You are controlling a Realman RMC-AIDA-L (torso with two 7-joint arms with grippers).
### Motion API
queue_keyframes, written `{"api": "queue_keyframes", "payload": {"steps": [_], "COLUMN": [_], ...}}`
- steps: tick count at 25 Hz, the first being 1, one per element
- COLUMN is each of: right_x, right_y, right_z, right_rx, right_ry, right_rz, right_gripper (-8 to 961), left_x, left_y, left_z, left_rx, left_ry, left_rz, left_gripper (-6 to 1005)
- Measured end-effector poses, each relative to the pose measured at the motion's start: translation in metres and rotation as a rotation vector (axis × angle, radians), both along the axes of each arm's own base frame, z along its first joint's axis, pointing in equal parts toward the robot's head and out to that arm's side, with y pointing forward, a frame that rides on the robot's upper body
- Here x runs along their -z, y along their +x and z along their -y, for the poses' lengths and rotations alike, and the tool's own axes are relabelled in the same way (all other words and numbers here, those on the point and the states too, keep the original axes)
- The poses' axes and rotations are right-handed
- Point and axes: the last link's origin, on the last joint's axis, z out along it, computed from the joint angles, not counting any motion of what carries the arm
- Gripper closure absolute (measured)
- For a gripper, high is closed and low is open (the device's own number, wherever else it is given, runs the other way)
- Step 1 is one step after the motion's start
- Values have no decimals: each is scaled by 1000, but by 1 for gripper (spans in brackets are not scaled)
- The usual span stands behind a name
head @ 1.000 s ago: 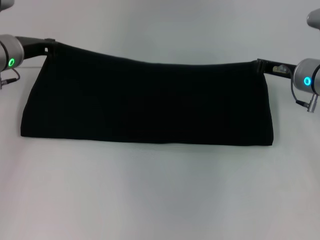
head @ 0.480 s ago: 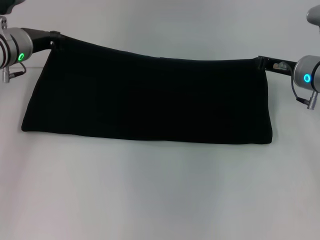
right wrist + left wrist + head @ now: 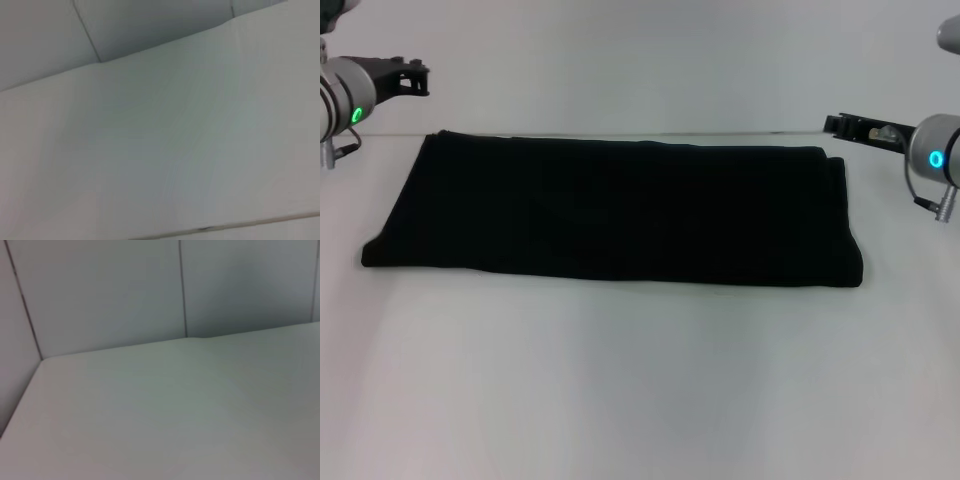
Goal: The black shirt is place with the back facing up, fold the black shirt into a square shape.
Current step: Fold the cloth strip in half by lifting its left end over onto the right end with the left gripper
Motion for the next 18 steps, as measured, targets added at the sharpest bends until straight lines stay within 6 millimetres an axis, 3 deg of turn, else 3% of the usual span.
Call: {"api": "queue_keyframes", "payload": {"steps": [4,6,10,12,18], "right_x": [-9,-14,-22,-28,-43], "right_y": [8,11,15,15,14], "right_z": [0,1,9,17,54], "right_rx": [23,21,-17,-58,-257], "right_ry": [43,47,7,-31,-172], "right_rz": [-6,-15,-72,-134,-285], "right_gripper": [838,604,440,358,233], "left_x": [-8,-13,-16,-15,-17], "left_y": [-8,-14,-23,-24,-23], "left_z": [1,3,14,29,78], "left_rx": [-31,-46,-48,-27,-21], "left_ry": [49,70,36,-60,-305], "left_rz": [4,21,120,243,489], "left_gripper": [855,793,607,526,309]}}
